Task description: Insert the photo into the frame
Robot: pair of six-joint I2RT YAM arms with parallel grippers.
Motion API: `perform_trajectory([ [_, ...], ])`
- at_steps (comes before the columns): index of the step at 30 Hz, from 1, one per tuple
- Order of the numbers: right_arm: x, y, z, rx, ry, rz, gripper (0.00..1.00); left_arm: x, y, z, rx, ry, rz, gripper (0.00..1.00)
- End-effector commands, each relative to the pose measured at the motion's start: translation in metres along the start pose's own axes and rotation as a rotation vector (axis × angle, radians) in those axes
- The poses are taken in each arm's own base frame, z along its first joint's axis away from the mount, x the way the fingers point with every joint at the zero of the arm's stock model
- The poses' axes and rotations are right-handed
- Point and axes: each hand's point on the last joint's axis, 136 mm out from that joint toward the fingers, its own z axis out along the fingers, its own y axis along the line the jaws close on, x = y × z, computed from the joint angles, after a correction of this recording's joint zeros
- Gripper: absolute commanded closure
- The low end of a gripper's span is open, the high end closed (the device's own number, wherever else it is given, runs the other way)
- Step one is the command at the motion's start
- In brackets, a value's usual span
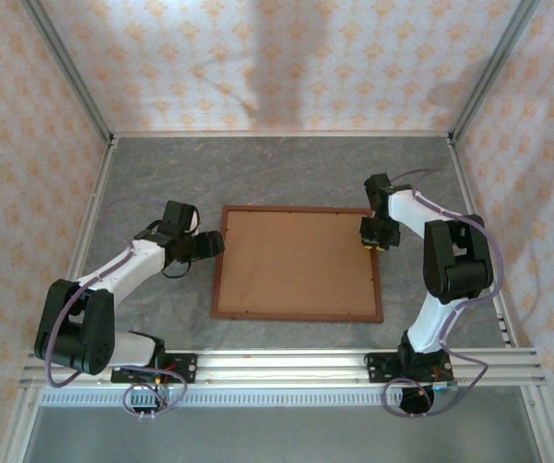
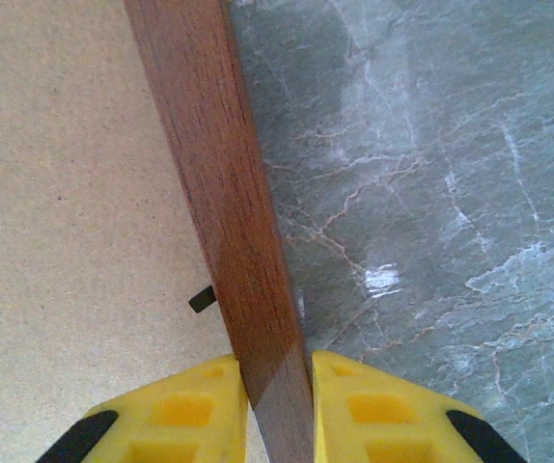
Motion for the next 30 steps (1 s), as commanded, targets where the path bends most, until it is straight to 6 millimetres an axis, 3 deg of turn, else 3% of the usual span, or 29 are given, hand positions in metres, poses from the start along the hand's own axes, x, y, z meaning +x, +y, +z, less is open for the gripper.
perform_trajectory([
  [1,-0.008,-0.013,-0.01,0.055,-0.055,0.011,0.79,0.0,0.0,0.002,0.007,0.015,0.024,0.32],
  [12,-0.007,-0.016,-0.007,0.07,-0.047,0.008,0.79,0.0,0.003,-0.01,-0.003,-0.023,0.038,0.32],
  [23,-0.01,-0.015,-0.021,0.057,-0.081,0.013,0.79,0.006,-0.005,-0.009,0.052,-0.011,-0.01,0.32],
  [30,-0.012,-0.014,-0.024,0.046,-0.1,0.016,0.79,0.017,-0.002,-0.01,-0.04,0.045,0.007,0.35],
])
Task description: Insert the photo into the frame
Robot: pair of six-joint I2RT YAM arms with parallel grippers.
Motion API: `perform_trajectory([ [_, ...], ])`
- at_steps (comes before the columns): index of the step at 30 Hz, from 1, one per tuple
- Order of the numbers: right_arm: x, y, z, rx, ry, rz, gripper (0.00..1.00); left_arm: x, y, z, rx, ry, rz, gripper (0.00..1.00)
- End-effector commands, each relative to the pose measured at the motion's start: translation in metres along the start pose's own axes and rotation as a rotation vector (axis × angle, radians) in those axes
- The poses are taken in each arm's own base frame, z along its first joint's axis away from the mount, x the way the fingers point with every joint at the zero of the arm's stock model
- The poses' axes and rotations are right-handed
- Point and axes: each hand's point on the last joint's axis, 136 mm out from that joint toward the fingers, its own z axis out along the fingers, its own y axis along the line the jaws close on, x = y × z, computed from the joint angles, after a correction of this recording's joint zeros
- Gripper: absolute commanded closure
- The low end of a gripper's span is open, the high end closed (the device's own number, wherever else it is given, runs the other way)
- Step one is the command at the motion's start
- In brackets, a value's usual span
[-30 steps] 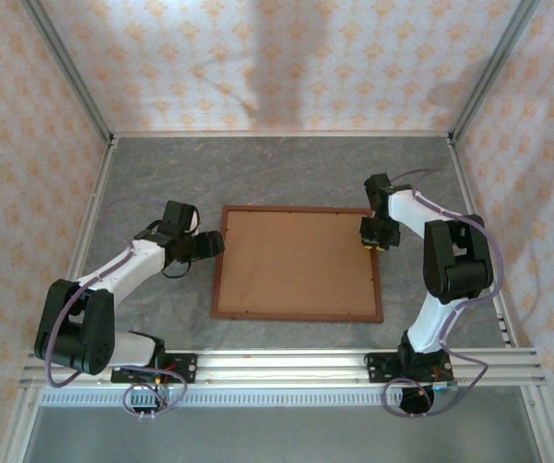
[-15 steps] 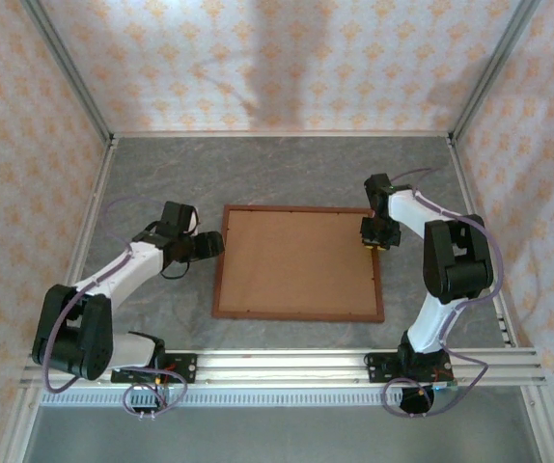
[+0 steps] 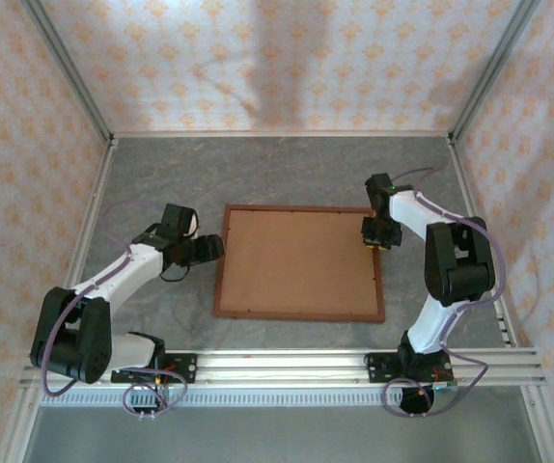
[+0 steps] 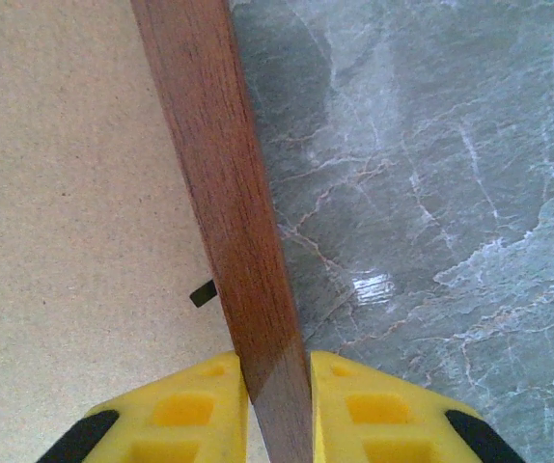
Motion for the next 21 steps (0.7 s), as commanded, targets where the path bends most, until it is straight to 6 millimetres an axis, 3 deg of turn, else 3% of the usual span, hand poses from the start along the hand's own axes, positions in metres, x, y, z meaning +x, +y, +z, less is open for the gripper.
perform_trajectory([
  [1,-0.01,-0.009,-0.018,0.022,-0.072,0.015,0.79,0.007,0.001,-0.001,-0.058,0.036,-0.002,0.36],
  [7,-0.011,-0.006,-0.023,0.005,-0.081,0.014,0.79,0.008,0.003,0.001,-0.091,0.072,-0.007,0.48],
  [15,-0.01,-0.005,-0.02,-0.005,-0.078,0.019,0.79,0.049,0.014,-0.008,-0.136,0.197,0.02,0.52],
  [21,-0.009,-0.005,-0.016,-0.002,-0.071,0.02,0.79,0.061,0.01,-0.002,-0.115,0.217,0.012,0.57],
])
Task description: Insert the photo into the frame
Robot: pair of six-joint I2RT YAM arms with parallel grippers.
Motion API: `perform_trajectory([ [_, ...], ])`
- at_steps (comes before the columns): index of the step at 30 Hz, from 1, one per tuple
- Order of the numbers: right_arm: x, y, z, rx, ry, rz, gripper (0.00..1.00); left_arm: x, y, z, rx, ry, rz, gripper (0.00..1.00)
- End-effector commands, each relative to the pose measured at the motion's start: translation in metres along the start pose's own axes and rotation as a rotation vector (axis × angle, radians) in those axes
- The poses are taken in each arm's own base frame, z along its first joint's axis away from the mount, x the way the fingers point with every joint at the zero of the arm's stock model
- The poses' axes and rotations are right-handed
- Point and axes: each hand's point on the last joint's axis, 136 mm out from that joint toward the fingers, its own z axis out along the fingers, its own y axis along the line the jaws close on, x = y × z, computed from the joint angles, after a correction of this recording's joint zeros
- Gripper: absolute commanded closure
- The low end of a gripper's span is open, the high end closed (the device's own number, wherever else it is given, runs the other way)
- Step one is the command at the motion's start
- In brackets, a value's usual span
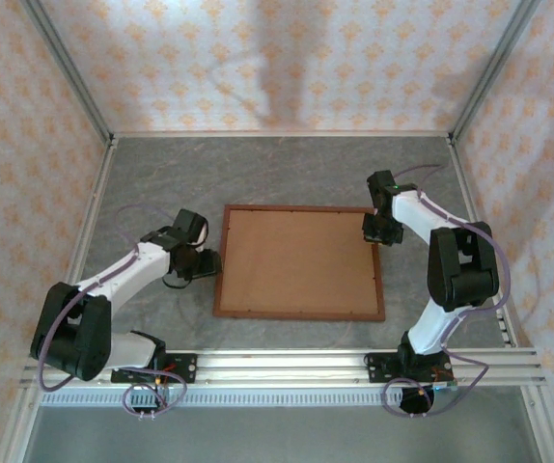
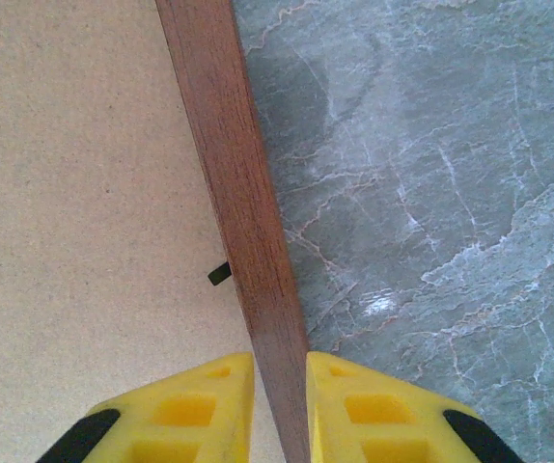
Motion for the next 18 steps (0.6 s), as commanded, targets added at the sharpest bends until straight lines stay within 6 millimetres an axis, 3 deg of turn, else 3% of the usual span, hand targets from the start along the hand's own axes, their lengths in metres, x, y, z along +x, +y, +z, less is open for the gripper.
perform_trajectory([
  [1,-0.004,-0.005,-0.005,0.014,-0.028,0.016,0.79,0.014,0.001,0.002,-0.007,0.041,-0.002,0.58],
  [5,-0.003,-0.007,-0.006,0.016,-0.03,0.022,0.77,0.017,0.0,0.007,-0.005,0.059,0.008,0.6],
  [13,-0.003,-0.013,-0.004,0.046,-0.055,0.047,0.56,0.014,-0.001,0.005,-0.001,0.036,0.014,0.61],
  [18,0.001,-0.013,0.009,0.057,-0.017,0.043,0.55,0.013,-0.001,0.002,-0.003,0.03,0.016,0.61],
])
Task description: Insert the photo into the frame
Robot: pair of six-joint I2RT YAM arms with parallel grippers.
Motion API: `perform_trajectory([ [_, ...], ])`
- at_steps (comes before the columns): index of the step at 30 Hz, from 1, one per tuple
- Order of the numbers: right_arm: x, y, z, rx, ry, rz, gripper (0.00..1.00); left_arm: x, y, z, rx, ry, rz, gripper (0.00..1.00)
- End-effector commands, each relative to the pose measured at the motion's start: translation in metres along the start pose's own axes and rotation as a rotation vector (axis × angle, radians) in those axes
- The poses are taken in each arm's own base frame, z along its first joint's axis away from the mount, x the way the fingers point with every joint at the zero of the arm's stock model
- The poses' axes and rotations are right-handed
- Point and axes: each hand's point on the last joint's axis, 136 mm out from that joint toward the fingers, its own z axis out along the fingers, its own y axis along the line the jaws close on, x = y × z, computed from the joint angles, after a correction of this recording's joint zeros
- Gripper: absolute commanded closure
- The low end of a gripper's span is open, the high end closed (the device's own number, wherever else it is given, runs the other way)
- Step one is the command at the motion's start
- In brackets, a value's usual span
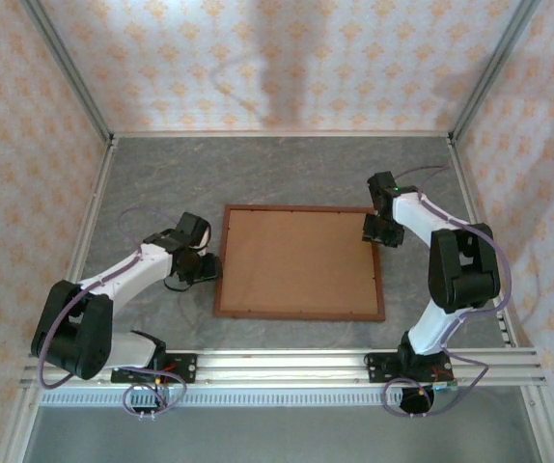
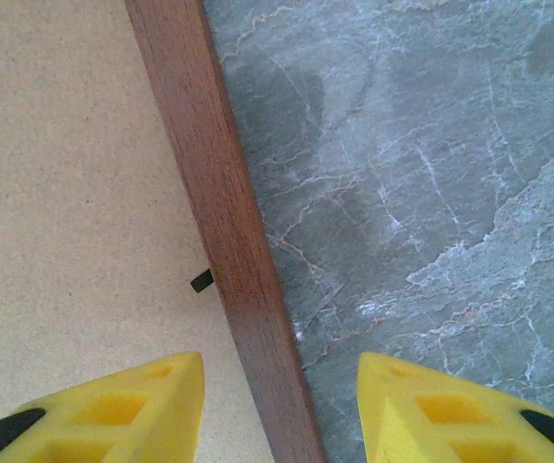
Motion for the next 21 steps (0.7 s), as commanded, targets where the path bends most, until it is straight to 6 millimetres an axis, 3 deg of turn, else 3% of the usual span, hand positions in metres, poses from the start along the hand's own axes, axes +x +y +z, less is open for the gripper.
perform_trajectory([
  [1,0.003,-0.009,0.009,0.043,0.01,0.015,0.56,0.004,0.002,-0.003,-0.013,-0.005,0.002,0.61],
  [9,0.023,-0.013,0.022,0.035,0.047,0.029,0.61,0.002,0.003,-0.005,-0.015,-0.02,0.0,0.61],
  [21,0.024,-0.01,0.028,0.025,0.055,0.019,0.74,0.001,0.008,0.004,-0.047,-0.006,0.003,0.62],
])
